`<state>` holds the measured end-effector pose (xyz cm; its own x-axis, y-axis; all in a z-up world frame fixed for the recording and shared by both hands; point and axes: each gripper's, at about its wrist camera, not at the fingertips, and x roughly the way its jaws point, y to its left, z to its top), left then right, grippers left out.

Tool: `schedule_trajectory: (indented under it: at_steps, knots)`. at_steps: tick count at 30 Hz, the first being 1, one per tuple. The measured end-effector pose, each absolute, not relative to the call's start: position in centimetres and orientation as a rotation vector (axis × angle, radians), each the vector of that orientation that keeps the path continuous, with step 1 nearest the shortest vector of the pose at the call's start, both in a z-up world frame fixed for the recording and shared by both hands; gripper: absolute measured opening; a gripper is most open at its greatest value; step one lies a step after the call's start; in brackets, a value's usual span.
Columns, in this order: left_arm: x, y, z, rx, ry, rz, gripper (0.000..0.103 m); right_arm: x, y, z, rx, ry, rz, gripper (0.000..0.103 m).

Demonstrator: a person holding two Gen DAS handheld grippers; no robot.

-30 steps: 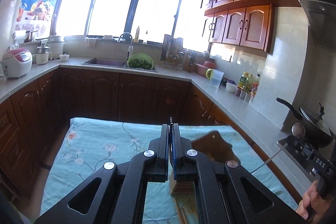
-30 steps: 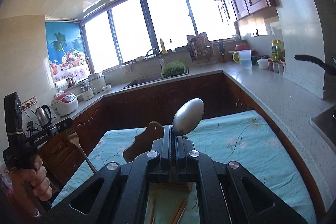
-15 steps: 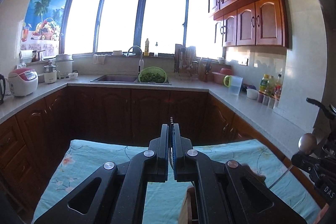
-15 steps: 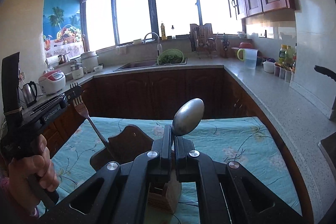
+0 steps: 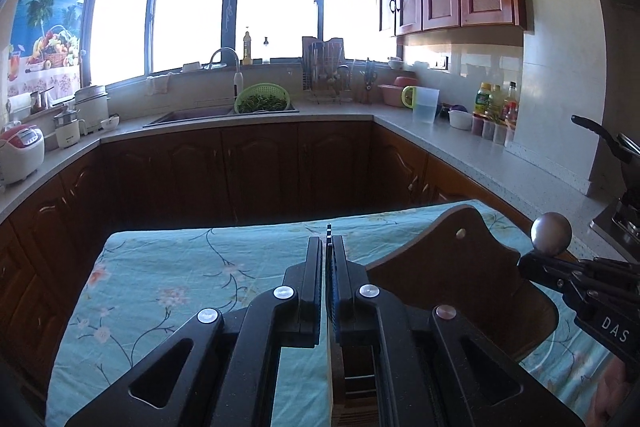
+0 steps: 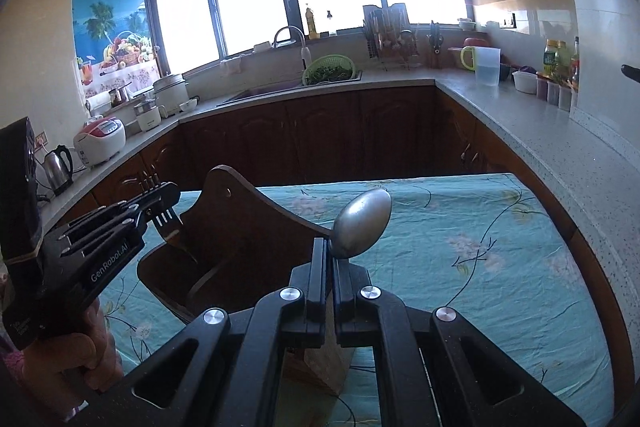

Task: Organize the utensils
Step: 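Lift the spoon with the right tool while the left tool carries the fork to the holder, then open the right tool to drop the spoon while the left tool releases the fork into the holder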

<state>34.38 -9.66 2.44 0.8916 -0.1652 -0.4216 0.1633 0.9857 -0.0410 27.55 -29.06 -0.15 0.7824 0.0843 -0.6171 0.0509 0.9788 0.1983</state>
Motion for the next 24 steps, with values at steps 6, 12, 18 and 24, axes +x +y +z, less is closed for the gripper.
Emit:
schedule_trajectory:
  at_steps: [6, 12, 18, 24]
  knots:
    - [34.8, -6.4, 4.9, -0.026, 0.447, -0.176, 0.003, 27.5, -29.3, -0.1, 0.224, 0.675, 0.022, 0.002]
    - [35.1, -5.8, 5.3, -0.056, 0.464, -0.182, 0.007, 27.5, -29.4, 0.2, 0.238, 0.676, 0.027, 0.007]
    - [33.6, -4.8, 5.9, -0.081, 0.432, -0.17, 0.043, 26.7, -30.5, 0.6, 0.288, 0.664, 0.011, 0.035]
    - [31.4, -2.9, 5.9, -0.114, 0.437, -0.136, 0.067, 24.5, -31.5, 1.4, 0.351, 0.633, -0.007, 0.062]
